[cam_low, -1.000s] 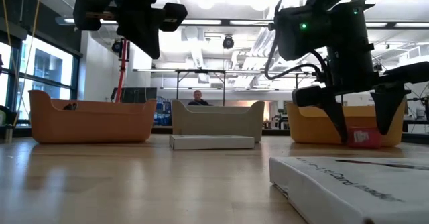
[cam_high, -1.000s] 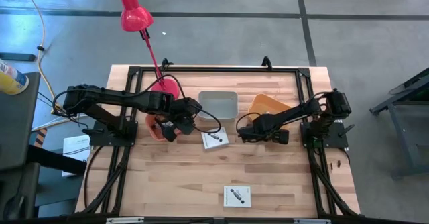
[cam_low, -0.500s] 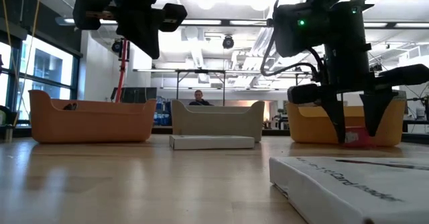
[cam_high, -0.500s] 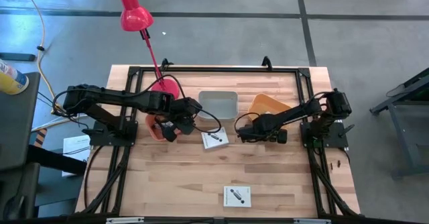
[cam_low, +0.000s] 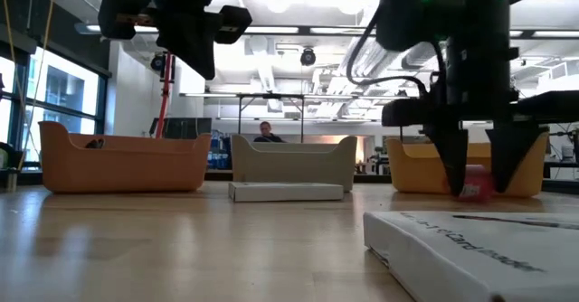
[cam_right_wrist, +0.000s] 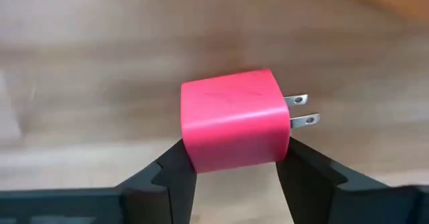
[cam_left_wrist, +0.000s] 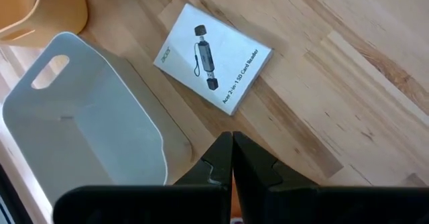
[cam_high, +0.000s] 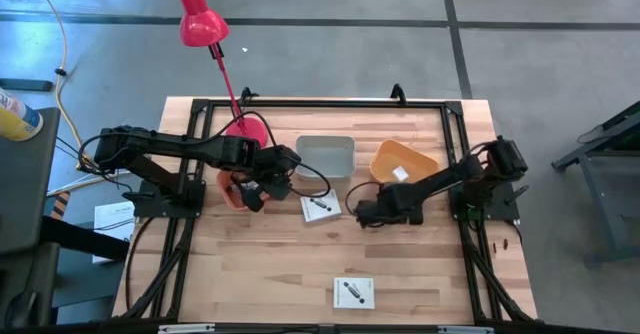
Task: Pick and place items into bin
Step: Put the pink charger adapter into the orange bin
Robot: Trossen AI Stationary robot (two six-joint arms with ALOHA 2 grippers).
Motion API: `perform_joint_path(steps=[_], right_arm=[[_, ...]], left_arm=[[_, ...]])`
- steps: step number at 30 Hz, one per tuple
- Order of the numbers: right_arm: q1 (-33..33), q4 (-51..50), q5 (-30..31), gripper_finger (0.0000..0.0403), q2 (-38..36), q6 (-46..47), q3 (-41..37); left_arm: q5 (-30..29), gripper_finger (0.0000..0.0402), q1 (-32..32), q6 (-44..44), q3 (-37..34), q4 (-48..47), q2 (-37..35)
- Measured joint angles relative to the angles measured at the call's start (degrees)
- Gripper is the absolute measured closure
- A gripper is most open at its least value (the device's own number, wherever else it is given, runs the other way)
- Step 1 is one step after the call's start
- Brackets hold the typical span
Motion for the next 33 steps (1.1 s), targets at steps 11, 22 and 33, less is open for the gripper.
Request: perform_joint_path(steps=[11, 22, 33], right_arm=[[8.0, 3.4, -1.5, 0.0232, 0.1, 0.6, 4.7], [9.7, -8.2, 0.3, 0.0228, 0.1, -1.2, 10.2], [9.7, -22.2, 1.9, 0.0228, 0.1, -1.8, 15.1]], left_arm=[[1.2, 0.0401, 0.0, -1.8, 0.0, 0.3, 0.0], [1.2, 0.0401, 0.0, -6.2, 0.0, 3.6, 0.0], [1.3, 0.0401, 0.0, -8.9, 0.0, 4.5, 0.0]])
